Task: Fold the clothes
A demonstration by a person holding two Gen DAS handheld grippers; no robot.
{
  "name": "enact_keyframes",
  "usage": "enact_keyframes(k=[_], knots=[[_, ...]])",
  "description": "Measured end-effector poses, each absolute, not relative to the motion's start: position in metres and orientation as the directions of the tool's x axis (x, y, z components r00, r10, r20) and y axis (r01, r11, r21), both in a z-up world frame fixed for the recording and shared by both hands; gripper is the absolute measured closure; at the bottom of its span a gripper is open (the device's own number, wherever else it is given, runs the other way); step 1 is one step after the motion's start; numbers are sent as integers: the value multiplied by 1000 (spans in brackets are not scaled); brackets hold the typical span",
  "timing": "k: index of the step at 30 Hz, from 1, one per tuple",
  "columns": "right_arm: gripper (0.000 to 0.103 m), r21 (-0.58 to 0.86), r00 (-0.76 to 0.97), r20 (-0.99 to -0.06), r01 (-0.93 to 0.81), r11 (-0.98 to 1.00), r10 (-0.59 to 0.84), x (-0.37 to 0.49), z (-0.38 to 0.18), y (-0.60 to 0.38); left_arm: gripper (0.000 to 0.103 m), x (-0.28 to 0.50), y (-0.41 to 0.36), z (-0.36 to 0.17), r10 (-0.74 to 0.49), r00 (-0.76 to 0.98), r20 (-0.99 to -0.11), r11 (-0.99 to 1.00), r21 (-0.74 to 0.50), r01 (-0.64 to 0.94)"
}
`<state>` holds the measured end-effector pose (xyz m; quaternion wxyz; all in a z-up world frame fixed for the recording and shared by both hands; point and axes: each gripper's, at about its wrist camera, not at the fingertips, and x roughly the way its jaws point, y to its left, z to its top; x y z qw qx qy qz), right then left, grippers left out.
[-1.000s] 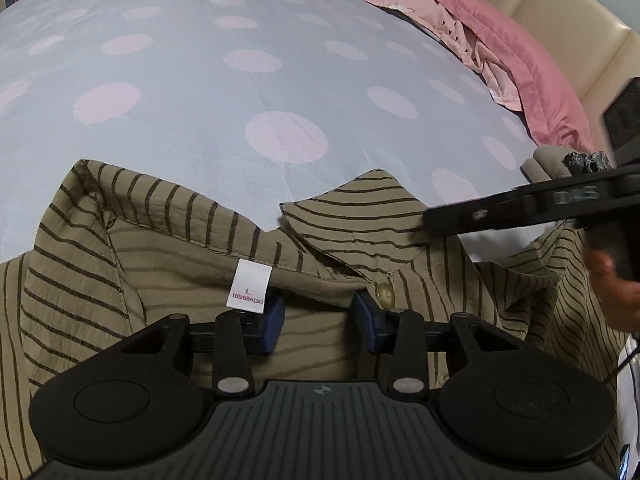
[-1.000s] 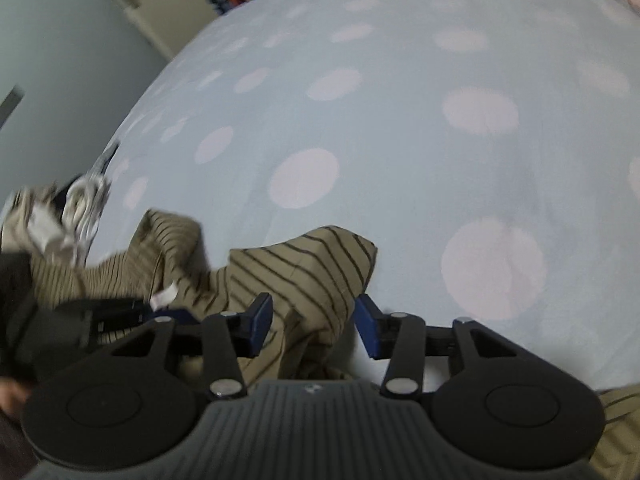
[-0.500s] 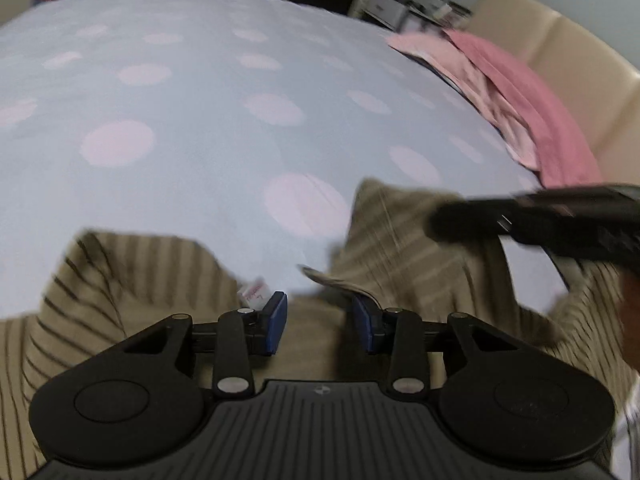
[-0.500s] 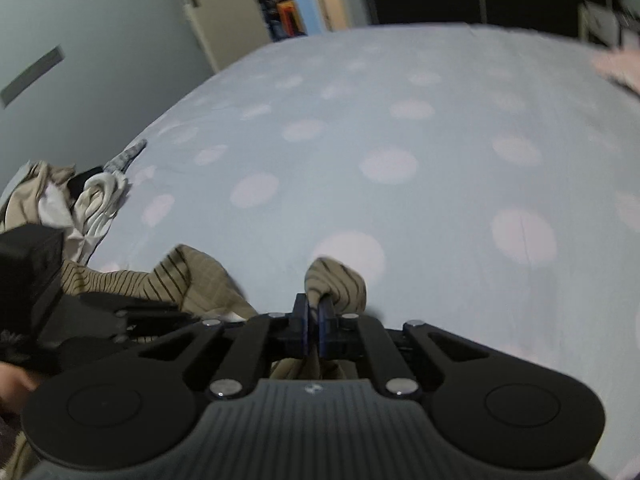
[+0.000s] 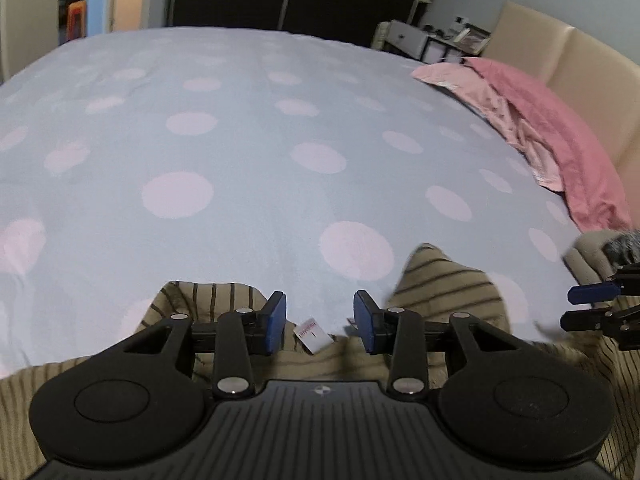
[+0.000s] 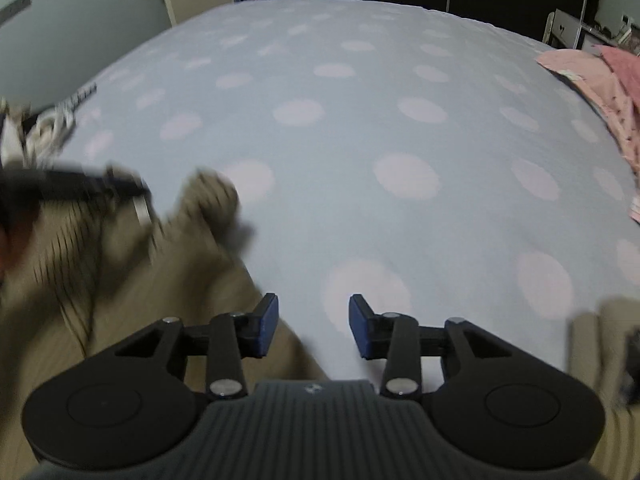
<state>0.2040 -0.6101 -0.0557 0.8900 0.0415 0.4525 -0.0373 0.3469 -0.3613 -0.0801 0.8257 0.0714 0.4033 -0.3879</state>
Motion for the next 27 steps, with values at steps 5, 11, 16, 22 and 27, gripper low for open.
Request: enact_keyframes(k=[5, 11, 16, 22, 27], knots=[[56, -89, 559, -820, 84, 993, -121, 155, -66, -628, 64, 332, -348, -69, -574, 363, -734, 662, -155, 733], [61, -180, 538, -834, -54, 982, -123, 133, -85, -616, 63, 315, -327, -69, -538, 352, -766, 665, -129, 735], [100, -255, 499, -837, 7, 967, -225, 160, -114, -620, 63, 308, -297, -63, -508, 379, -774, 684, -95, 724], [99, -248, 505, -785, 273, 929, -358, 195, -113, -652, 63, 303, -249, -51, -450, 433, -781, 725, -36, 688], [75, -226, 509, -755, 389, 893, -413, 187, -87, -666, 63, 293, -210, -42, -421, 452, -786, 750, -22, 661]])
